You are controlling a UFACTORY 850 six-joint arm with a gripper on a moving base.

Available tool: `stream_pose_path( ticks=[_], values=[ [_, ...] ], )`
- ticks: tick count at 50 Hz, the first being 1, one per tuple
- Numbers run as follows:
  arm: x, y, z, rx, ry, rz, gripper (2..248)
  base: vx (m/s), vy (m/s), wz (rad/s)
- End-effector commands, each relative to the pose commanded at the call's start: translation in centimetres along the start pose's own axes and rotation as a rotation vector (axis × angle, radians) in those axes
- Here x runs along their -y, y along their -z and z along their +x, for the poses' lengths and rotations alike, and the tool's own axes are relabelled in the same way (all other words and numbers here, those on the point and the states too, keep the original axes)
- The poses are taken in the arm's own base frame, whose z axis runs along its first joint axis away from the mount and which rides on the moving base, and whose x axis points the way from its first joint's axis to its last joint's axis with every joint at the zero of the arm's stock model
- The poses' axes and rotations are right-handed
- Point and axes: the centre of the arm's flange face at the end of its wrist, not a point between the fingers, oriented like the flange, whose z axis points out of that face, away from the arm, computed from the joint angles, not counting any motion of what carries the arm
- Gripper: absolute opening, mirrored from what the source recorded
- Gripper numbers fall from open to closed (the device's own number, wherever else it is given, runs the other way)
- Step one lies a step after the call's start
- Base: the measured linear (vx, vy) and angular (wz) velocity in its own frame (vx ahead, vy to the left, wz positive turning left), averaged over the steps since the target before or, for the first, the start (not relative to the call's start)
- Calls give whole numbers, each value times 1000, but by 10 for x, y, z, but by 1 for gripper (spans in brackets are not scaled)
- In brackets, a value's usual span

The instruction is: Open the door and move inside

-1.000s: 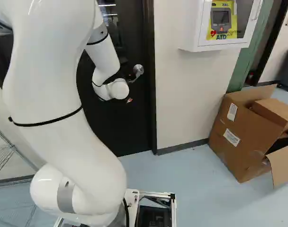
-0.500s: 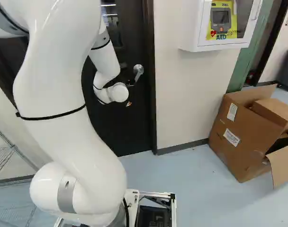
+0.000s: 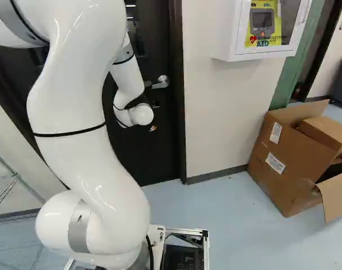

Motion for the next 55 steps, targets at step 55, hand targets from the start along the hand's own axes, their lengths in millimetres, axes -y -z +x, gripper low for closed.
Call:
stream_pose_path(
  ticks=[55],
  values=[
    [-17, -42, 0, -33, -18, -28, 247, 0, 0, 0]
  ],
)
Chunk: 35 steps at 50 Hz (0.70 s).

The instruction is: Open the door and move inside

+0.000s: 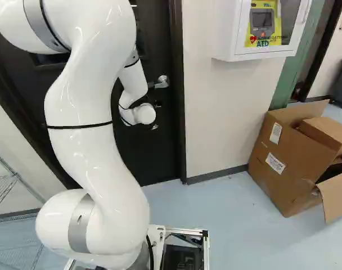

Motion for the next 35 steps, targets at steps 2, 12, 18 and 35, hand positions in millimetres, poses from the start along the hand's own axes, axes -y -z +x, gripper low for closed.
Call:
stream_pose_path(
  ticks=[2, 12, 18, 35],
  values=[
    [-1, -2, 0, -1, -1, -3, 247, 0, 0, 0],
    [-6, -15, 1, -9, -2, -9, 247, 0, 0, 0],
    [-9, -23, 2, -14, -1, -11, 247, 0, 0, 0],
    [-19, -48, 4, -30, 4, -17, 247, 0, 0, 0]
  ],
)
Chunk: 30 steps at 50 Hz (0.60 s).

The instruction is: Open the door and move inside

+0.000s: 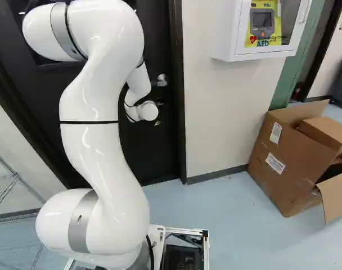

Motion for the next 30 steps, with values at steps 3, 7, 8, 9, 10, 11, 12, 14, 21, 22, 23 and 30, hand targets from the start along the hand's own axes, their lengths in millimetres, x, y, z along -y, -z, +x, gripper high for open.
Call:
stream_pose_path(
  ticks=[3, 7, 8, 9, 10, 11, 12, 14, 21, 22, 23, 30],
  values=[
    [-2, -5, 0, -3, 1, -1, 247, 0, 0, 0],
    [-4, -11, 0, -8, 2, -2, 247, 0, 0, 0],
    [-4, -13, 0, -9, 3, -2, 247, 0, 0, 0],
    [-5, -15, 1, -11, 3, -3, 247, 0, 0, 0],
    [-5, -17, 1, -12, 3, -3, 247, 0, 0, 0],
    [-6, -19, 1, -13, 4, -3, 247, 0, 0, 0],
    [-6, -21, 1, -15, 5, -3, 247, 0, 0, 0],
    [-7, -25, 1, -18, 7, -1, 247, 0, 0, 0],
    [-9, -38, 2, -29, 20, 10, 247, 0, 0, 0],
    [-9, -40, 2, -30, 22, 12, 247, 0, 0, 0],
    [-9, -42, 2, -32, 24, 14, 247, 0, 0, 0],
    [-10, -57, 2, -43, 40, 28, 247, 0, 0, 0]
  ],
)
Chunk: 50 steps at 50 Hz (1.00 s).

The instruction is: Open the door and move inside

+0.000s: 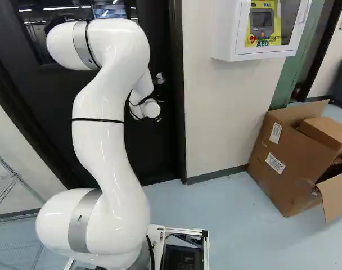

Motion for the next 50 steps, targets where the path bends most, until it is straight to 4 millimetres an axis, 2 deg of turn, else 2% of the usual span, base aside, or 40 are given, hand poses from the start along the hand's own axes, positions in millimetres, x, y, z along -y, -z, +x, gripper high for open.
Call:
stream_pose_path(
  ticks=[31, 39, 50],
  values=[
    [-7, -60, -2, -55, 53, 38, 247, 0, 0, 0],
    [-4, -61, -1, -57, 54, 43, 247, 0, 0, 0],
    [6, -49, 1, -45, 43, 46, 247, 0, 0, 0]
  ],
)
